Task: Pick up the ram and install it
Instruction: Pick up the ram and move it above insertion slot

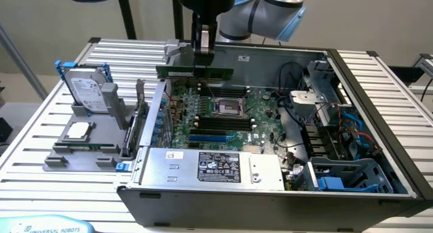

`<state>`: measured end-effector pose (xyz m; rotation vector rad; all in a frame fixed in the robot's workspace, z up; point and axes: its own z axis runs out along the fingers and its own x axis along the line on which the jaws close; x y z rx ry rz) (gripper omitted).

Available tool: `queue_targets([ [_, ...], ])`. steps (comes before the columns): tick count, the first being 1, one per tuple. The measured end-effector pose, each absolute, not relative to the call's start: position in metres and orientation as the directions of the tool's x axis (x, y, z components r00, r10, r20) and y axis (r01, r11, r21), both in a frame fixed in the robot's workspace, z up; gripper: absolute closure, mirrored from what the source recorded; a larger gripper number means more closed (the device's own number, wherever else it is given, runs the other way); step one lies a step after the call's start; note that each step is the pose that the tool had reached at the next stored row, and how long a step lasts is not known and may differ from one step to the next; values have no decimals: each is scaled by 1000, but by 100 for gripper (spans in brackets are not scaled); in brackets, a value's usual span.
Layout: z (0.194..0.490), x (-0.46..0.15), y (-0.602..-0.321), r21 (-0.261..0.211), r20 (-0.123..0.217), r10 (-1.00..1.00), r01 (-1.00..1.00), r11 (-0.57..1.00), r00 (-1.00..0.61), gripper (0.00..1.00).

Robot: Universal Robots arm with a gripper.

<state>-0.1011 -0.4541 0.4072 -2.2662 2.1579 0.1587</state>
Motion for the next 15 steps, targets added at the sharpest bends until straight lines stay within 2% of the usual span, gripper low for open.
queue_targets([
  [15,391,-68,-407,65,-79,-996,-997,-51,46,87],
])
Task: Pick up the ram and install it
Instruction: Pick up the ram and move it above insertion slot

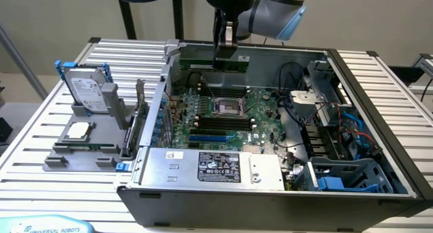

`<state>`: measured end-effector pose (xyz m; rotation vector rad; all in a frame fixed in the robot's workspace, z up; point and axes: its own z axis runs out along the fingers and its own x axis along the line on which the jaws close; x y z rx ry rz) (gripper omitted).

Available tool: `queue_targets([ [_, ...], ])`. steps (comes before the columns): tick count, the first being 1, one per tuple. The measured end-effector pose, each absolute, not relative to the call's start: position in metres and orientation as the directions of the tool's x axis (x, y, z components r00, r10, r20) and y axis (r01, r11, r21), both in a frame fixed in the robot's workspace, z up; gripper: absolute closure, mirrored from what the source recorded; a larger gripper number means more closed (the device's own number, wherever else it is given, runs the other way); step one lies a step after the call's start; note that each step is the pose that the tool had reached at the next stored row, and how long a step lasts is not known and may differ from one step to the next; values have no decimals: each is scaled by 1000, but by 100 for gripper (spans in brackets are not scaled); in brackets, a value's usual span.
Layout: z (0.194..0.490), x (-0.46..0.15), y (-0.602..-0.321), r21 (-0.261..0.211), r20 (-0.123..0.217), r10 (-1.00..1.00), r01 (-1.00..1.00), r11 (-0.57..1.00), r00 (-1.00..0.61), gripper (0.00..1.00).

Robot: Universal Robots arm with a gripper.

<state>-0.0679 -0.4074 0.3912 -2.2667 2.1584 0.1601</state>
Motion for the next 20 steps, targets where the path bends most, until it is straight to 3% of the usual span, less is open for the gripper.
queue_targets([
  [6,381,-60,-390,65,-79,-996,-997,-51,46,87],
  [20,362,-38,-389,66,-81,-996,-997,27,-32,87],
])
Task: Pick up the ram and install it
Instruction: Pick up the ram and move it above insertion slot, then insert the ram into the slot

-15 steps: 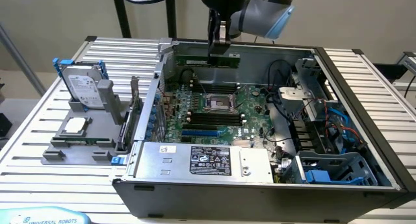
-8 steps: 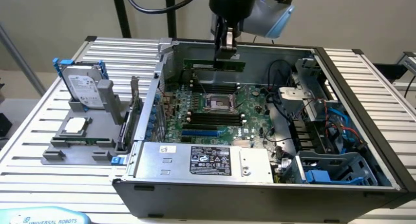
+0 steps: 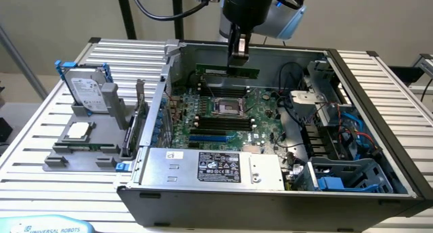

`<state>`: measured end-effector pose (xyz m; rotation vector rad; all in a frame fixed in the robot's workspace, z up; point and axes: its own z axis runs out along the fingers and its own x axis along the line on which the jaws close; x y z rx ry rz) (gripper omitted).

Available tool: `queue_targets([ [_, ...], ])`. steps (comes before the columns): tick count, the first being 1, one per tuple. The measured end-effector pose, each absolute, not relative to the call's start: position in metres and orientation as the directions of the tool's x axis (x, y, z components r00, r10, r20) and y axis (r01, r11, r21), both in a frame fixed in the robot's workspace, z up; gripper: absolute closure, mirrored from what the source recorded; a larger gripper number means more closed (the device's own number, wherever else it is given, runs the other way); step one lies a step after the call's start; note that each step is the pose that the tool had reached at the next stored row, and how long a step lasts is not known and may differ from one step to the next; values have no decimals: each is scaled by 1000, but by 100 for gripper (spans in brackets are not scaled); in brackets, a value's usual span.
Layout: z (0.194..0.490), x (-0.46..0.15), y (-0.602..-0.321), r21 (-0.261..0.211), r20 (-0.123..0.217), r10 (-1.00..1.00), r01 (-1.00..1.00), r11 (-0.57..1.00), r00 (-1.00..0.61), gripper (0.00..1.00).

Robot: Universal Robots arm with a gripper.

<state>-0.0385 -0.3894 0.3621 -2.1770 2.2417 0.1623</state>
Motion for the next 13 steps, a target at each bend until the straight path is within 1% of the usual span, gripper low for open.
queue_targets([
  [13,362,-37,-390,66,-81,-996,-997,27,-32,87],
])
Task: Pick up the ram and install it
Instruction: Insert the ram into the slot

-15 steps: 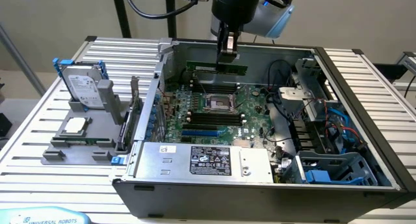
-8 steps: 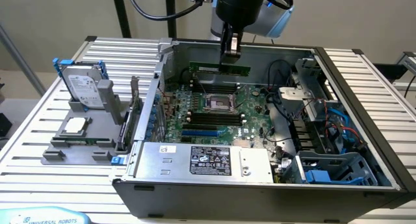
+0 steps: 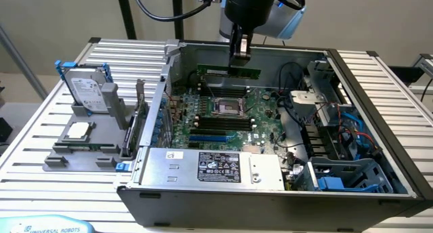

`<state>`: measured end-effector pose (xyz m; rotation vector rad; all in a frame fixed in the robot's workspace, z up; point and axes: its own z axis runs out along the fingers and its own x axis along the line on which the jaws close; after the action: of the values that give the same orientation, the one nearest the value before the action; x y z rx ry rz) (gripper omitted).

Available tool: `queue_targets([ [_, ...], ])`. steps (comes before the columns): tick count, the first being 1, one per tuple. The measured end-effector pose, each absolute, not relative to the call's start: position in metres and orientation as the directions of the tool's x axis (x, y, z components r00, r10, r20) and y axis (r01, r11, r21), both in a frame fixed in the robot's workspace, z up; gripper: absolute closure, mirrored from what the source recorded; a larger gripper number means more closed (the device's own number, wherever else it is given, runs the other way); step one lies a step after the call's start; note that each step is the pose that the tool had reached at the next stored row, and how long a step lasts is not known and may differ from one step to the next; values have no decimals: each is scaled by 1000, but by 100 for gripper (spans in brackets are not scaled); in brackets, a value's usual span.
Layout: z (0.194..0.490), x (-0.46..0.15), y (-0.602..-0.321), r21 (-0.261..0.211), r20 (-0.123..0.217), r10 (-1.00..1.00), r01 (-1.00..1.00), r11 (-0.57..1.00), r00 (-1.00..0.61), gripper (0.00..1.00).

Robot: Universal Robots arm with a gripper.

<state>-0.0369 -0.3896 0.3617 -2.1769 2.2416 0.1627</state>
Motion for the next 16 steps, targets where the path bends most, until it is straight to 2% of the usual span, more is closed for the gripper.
queue_targets([
  [8,361,-37,-390,64,-81,-996,-998,27,-32,87],
  [16,349,-37,-392,55,-82,-997,-998,5,-9,87],
])
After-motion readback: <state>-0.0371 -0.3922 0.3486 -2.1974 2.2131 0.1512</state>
